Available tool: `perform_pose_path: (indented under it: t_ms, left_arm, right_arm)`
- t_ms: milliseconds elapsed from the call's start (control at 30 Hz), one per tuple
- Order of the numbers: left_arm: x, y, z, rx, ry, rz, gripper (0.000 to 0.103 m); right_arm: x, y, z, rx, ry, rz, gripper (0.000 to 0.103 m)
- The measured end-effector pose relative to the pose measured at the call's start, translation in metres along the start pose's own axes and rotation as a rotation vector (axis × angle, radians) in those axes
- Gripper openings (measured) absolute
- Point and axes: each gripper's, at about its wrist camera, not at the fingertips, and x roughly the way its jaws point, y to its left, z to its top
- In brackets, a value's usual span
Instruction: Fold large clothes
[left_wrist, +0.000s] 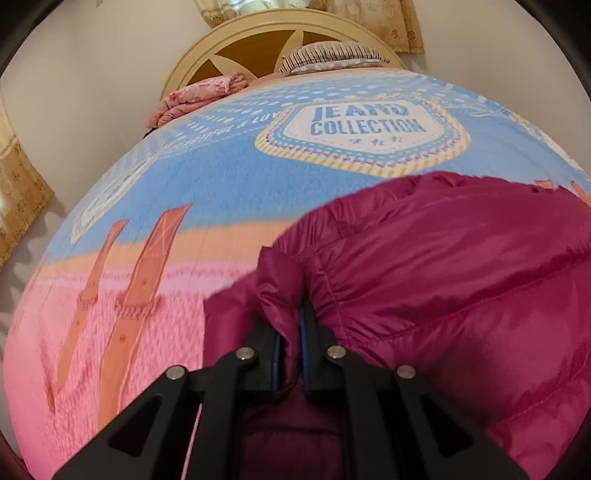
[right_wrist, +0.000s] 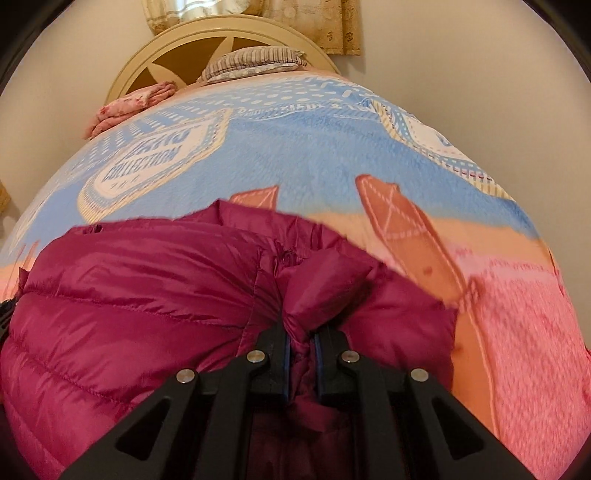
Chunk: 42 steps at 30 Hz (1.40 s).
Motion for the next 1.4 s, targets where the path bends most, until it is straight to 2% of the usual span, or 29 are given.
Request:
perform_pose_path:
  t_ms: [100, 367, 500, 567, 667, 733, 800, 867, 900, 967, 1000, 1133, 1200, 1233, 1267, 1300, 1367, 1400]
  left_arm:
    - [0.001, 0.003, 0.001, -0.016, 0.001, -0.025, 0.01]
    - [-0.002, 0.0, 0.009, -0.015, -0.006, -0.005, 0.01]
    - [-0.023, 0.014, 0.025, -0.092, -0.099, -0.001, 0.009]
    - [-0.033, 0.019, 0.045, -0.126, -0.155, -0.006, 0.009]
    - [-0.032, 0.018, 0.068, -0.138, -0.181, 0.008, 0.009]
    - [-0.018, 0.005, 0.078, -0.093, -0.186, 0.079, 0.011]
    - [0.009, -0.006, 0.077, -0.05, -0.137, 0.131, 0.011]
    - [0.04, -0.011, 0.069, -0.06, -0.035, 0.102, 0.011]
    - [0.046, -0.012, 0.068, -0.058, -0.016, 0.115, 0.011]
    - [0.048, -0.012, 0.07, -0.062, -0.027, 0.113, 0.011]
    - [0.053, -0.009, 0.07, -0.07, -0.007, 0.103, 0.011]
    - [0.06, 0.005, 0.072, -0.128, 0.026, 0.022, 0.011]
    - [0.061, 0.013, 0.072, -0.159, 0.039, -0.021, 0.013]
    - [0.058, 0.011, 0.072, -0.171, 0.045, -0.024, 0.021]
    - [0.055, 0.016, 0.073, -0.184, 0.054, -0.03, 0.027]
    - [0.05, 0.016, 0.072, -0.186, 0.056, -0.039, 0.028]
    - [0.033, 0.021, 0.073, -0.185, 0.021, -0.059, 0.034]
    - [0.021, 0.023, 0.074, -0.18, -0.014, -0.05, 0.038]
  right_arm:
    - [-0.007, 0.001, -0.006, -0.009, -0.012, 0.001, 0.011]
    - [-0.019, 0.003, 0.001, -0.004, -0.064, -0.021, 0.008]
    - [-0.042, -0.001, 0.013, 0.02, -0.18, -0.093, 0.006]
    - [-0.055, -0.005, 0.028, 0.052, -0.248, -0.109, 0.006]
    - [-0.053, -0.004, 0.05, 0.056, -0.291, -0.131, 0.006]
    - [-0.036, 0.0, 0.06, 0.024, -0.276, -0.168, 0.006]
    - [-0.004, -0.002, 0.061, 0.029, -0.192, -0.169, 0.006]
    - [0.024, -0.006, 0.056, 0.048, -0.109, -0.144, 0.006]
    - [0.032, -0.007, 0.056, 0.048, -0.081, -0.129, 0.007]
    - [0.038, -0.005, 0.058, 0.034, -0.073, -0.124, 0.01]
    - [0.042, -0.005, 0.059, 0.033, -0.057, -0.122, 0.01]
    - [0.046, -0.008, 0.063, 0.041, -0.039, -0.128, 0.011]
    - [0.044, -0.014, 0.063, 0.071, -0.029, -0.089, 0.013]
    - [0.041, -0.02, 0.063, 0.099, -0.023, -0.053, 0.013]
    - [0.038, -0.031, 0.064, 0.15, -0.016, 0.013, 0.015]
    - [0.034, -0.041, 0.063, 0.206, -0.019, 0.08, 0.016]
    - [0.013, -0.07, 0.062, 0.367, -0.077, 0.19, 0.017]
    - [-0.006, -0.083, 0.061, 0.439, -0.148, 0.216, 0.018]
